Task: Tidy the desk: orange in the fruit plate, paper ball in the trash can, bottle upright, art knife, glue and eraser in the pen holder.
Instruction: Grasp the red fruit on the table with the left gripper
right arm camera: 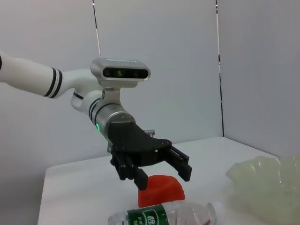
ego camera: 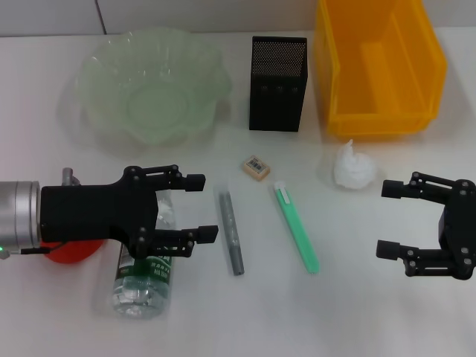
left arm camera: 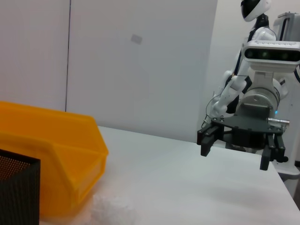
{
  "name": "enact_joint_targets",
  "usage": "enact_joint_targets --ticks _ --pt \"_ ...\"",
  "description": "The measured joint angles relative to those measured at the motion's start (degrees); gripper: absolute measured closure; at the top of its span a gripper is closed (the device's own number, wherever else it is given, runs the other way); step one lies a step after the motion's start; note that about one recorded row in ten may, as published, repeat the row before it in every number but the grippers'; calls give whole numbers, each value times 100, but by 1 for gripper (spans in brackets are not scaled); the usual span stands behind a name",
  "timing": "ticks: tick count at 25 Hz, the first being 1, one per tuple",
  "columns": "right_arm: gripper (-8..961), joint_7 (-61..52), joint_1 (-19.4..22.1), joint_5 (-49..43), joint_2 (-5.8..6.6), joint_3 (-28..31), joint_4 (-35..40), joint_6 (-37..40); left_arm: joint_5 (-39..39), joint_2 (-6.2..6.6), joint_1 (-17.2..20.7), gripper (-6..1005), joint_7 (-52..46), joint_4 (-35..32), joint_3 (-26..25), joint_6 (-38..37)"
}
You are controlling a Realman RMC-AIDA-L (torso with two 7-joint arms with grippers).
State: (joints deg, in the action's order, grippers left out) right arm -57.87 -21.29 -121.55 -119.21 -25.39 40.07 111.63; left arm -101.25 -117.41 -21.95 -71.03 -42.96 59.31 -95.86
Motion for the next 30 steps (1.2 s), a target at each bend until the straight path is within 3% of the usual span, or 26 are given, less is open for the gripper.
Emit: enact_joint_targets --ticks 11,15,18,20,23,25,30 --pt "122 15 7 8 -6 49 -36 -70 20 -48 69 222 -164 -220 -142 -127" --pt "122 16 -4 12 -6 51 -65 -79 24 -39 192 225 -124 -255 -641 -334" --pt "122 18 -22 19 -11 53 -75 -86 24 -39 192 227 -124 -255 -641 -334" --pt "122 19 -25 22 -12 52 -81 -96 28 -14 539 229 -51 -270 -1772 -373" --pt "123 19 22 24 -14 53 -80 -99 28 -14 539 231 -51 -270 -1772 -373" --pt "123 18 34 25 -14 52 -81 -99 -6 -5 943 232 248 -251 -2118 -246" --pt "123 -7 63 26 -14 52 -78 -150 -238 1 1083 236 335 -145 -2091 210"
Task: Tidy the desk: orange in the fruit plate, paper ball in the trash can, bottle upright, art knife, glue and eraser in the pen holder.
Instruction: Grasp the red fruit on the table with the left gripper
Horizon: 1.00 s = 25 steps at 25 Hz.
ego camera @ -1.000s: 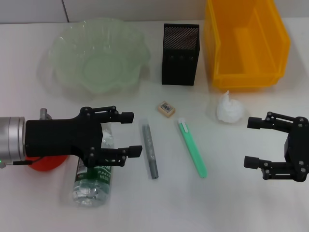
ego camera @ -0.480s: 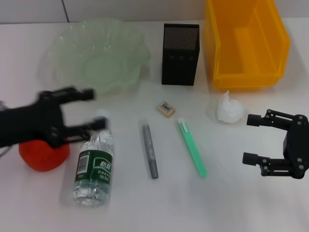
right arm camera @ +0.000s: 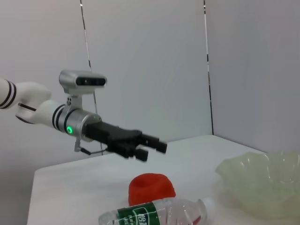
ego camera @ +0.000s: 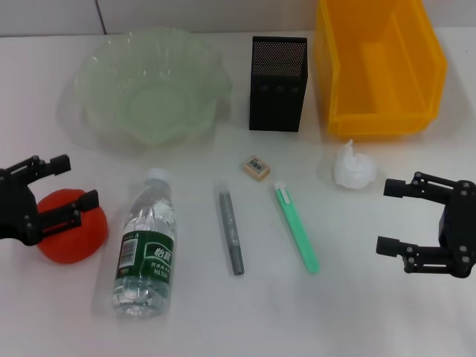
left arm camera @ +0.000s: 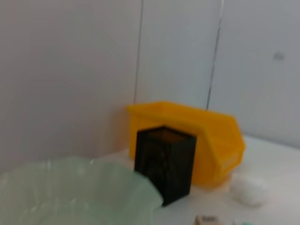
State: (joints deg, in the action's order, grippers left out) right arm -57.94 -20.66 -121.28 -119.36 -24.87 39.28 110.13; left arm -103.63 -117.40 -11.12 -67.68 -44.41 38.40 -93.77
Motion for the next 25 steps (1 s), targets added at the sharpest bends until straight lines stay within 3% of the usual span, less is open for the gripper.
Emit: enact_joint_targets --ticks 6,16,25 --pt "123 -19 -45 0 0 -43 -56 -59 -412 -64 -51 241 80 146 31 735" --pt "122 -36 -55 0 -7 -53 -71 -106 -587 -70 -59 248 387 293 37 1099" --pt "122 -40 -61 0 -7 -49 -141 -153 -606 -75 -58 527 430 301 35 1270"
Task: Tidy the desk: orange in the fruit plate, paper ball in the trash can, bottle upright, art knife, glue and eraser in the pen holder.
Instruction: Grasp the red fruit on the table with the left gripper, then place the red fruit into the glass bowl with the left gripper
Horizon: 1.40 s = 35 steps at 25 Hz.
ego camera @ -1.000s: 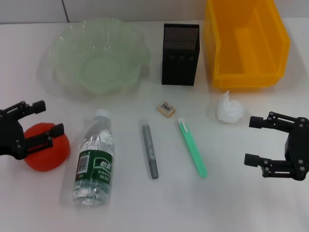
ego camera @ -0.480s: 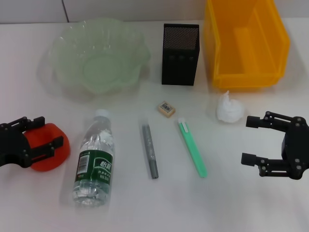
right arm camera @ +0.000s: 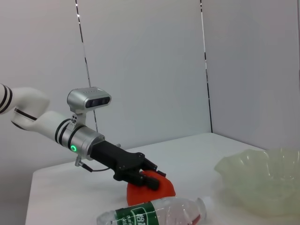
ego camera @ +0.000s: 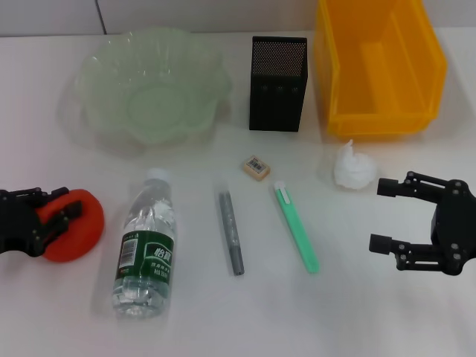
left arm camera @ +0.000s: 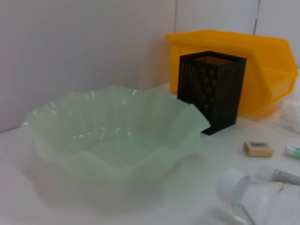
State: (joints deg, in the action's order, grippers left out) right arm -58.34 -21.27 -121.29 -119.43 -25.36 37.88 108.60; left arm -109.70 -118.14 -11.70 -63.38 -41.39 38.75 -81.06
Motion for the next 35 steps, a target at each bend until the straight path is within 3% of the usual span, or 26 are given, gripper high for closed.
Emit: enact_joint_targets --ticks 8,18,23,28,29,33,34,35 --pt "123 -2 0 0 5 48 0 0 15 -14 -3 841 12 -8 10 45" --pt "123 -2 1 0 8 49 1 2 379 -16 -143 903 -41 -135 -84 -320" --pt "123 -2 1 4 3 56 -5 3 1143 -15 -375 928 -43 -285 -100 -569" --pt "122 -5 12 162 0 59 -63 3 1671 -26 -795 929 -56 -253 -88 -575" --pt "122 -6 19 182 -1 58 -76 3 1812 -38 -1226 927 21 79 -106 -237" --pt "122 -8 42 204 -1 58 -127 3 1845 -42 -1432 918 110 268 -113 -25" --pt "122 -8 42 204 -1 58 -127 3 2054 -79 -2098 916 662 1108 -91 1021" --pt "122 -9 43 205 -1 57 -156 2 2098 -85 -2163 914 729 1194 -88 1168"
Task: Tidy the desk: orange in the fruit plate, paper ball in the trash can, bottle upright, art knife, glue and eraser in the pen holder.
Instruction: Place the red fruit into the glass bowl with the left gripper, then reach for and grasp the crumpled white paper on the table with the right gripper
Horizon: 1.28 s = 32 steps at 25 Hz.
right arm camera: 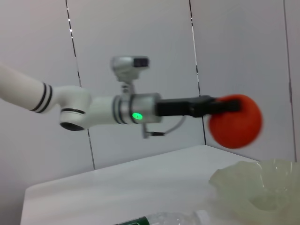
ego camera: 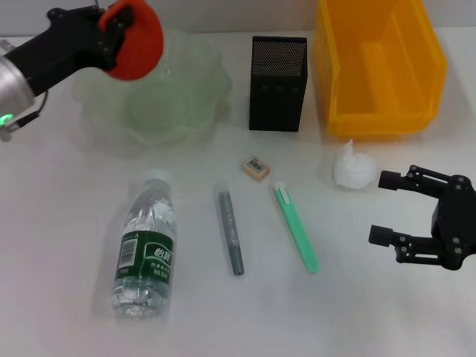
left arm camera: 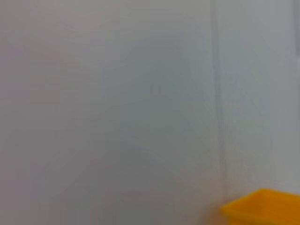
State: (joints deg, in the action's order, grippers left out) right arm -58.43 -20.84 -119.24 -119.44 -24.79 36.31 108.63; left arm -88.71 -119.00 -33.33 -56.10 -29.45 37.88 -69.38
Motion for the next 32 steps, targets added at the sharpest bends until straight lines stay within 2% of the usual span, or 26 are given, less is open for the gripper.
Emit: enact_joint_targets --ticks 4,9,15,17,19,20,22,23,24,25,26,27,29,30,31,32 --pt "122 -2 14 3 4 4 -55 -45 325 -20 -348 905 415 505 35 814" --pt "123 -2 43 6 7 9 -72 -100 475 -20 -470 894 526 697 114 1177" --pt "123 -73 54 7 4 106 -191 -161 520 -18 -393 729 494 714 183 1149" --pt "123 -171 55 6 10 187 -198 -153 527 -11 -287 650 439 692 208 910" --pt "123 -493 68 7 12 369 -26 -80 505 34 -57 546 344 600 394 304" --pt "123 -651 79 7 11 446 79 -44 480 58 40 494 296 526 535 40" --pt "123 -1379 116 6 2 648 702 26 136 147 514 404 -122 -38 1281 -775" --pt "123 -1694 118 7 1 653 937 32 136 147 514 366 -122 -38 1281 -775" --pt "123 -2021 122 4 -5 646 1225 42 -115 147 872 328 -467 -507 1591 -1135" --pt "123 -2021 122 4 -5 646 1225 42 -115 147 872 290 -467 -507 1591 -1135" --pt "123 -2732 112 -12 -11 554 1802 46 -175 93 1230 252 -581 -865 1673 -1460" --pt "124 -3074 96 -25 -17 451 2108 45 -173 73 1363 214 -577 -977 1682 -1623" --pt "124 -3325 87 -34 -20 326 2364 41 -170 58 1509 205 -568 -1059 1693 -1809" --pt "124 -3671 80 -43 -21 90 2711 25 -158 58 1586 200 -566 -1100 1694 -1954" --pt "124 -4195 79 -91 -15 -386 3295 -5 -163 62 1662 195 -566 -1101 1689 -2177" --pt "124 -4195 79 -91 -15 -386 3295 -5 -163 62 1662 191 -566 -1101 1689 -2177"
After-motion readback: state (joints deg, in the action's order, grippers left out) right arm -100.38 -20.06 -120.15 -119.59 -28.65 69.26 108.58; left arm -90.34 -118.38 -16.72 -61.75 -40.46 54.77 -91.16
